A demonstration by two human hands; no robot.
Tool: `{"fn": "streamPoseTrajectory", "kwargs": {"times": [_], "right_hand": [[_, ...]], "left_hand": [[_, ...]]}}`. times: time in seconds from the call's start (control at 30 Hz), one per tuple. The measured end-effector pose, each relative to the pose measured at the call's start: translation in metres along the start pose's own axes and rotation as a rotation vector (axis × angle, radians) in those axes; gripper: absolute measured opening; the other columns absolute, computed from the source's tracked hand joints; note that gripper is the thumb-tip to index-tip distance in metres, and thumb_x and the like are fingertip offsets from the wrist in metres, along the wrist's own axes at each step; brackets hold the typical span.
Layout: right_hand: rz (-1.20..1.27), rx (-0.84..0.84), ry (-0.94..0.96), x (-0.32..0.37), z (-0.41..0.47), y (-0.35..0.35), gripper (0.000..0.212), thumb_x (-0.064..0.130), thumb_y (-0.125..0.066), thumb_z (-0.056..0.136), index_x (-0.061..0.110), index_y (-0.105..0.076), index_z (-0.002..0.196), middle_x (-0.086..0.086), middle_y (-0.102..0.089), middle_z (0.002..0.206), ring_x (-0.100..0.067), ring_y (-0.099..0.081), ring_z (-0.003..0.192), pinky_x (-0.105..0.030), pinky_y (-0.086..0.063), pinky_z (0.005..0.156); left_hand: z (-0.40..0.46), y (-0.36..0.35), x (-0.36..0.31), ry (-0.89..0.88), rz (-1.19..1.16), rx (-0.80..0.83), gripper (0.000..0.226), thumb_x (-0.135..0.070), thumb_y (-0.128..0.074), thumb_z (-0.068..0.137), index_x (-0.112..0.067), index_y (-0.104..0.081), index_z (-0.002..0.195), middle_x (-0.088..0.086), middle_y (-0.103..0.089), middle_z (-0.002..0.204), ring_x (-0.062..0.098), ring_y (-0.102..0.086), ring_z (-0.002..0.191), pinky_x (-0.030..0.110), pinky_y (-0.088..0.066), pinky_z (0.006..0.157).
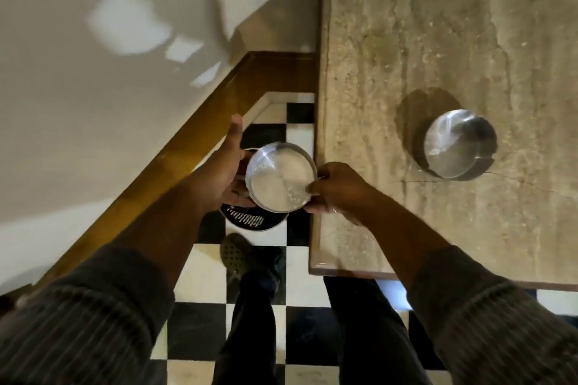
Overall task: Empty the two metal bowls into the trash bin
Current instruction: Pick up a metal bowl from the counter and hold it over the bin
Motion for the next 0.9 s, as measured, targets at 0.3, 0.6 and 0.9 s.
{"fn": "streamPoseTrajectory", "kwargs": {"times": [0.3,0.6,0.9], "right_hand": [[-0.145,0.18,-0.054,-0.01,0.022,-0.065,0.041,-0.002,-0.064,0.087,0.008,-0.054,0.125,-0.02,-0.061,0.122,-0.034,-0.067,0.103,-0.034,-0.063,0.071],[-0.122,0.345,0.028,-0.007,0.055,-0.077,0.012,0.02,-0.064,0.09,0.031,-0.065,0.093,0.003,-0.065,0.104,-0.024,-0.069,0.096,-0.031,-0.063,0.07],[-0.628,0.179,0.572,0.018,0.038,-0.062,0.054,0.023,-0.086,0.064,0.046,-0.067,0.109,0.022,-0.062,0.113,0.002,-0.06,0.108,-0.018,-0.05,0.086]], "left_hand": [[0.042,0.052,0.066,0.374,0.041,0.325,0.106,-0.072,-0.082,0.037,-0.017,-0.058,0.124,0.027,-0.072,0.116,0.047,-0.071,0.1,0.053,-0.059,0.077],[0.08,0.061,0.087,0.288,-0.03,0.589,0.092,-0.067,-0.086,0.044,-0.013,-0.071,0.117,0.03,-0.068,0.12,0.051,-0.063,0.113,0.056,-0.055,0.093],[0.06,0.035,0.022,-0.183,0.547,0.595,0.102,-0.05,-0.09,0.04,-0.026,-0.055,0.133,0.014,-0.066,0.125,0.033,-0.066,0.11,0.045,-0.058,0.081]]}}
Point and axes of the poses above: each hand's wrist, its own z-axis towards the middle knuckle, its own y-axis out of the back of the hand, x = y × z, the point moved 6 cm from there along z, towards the middle knuckle
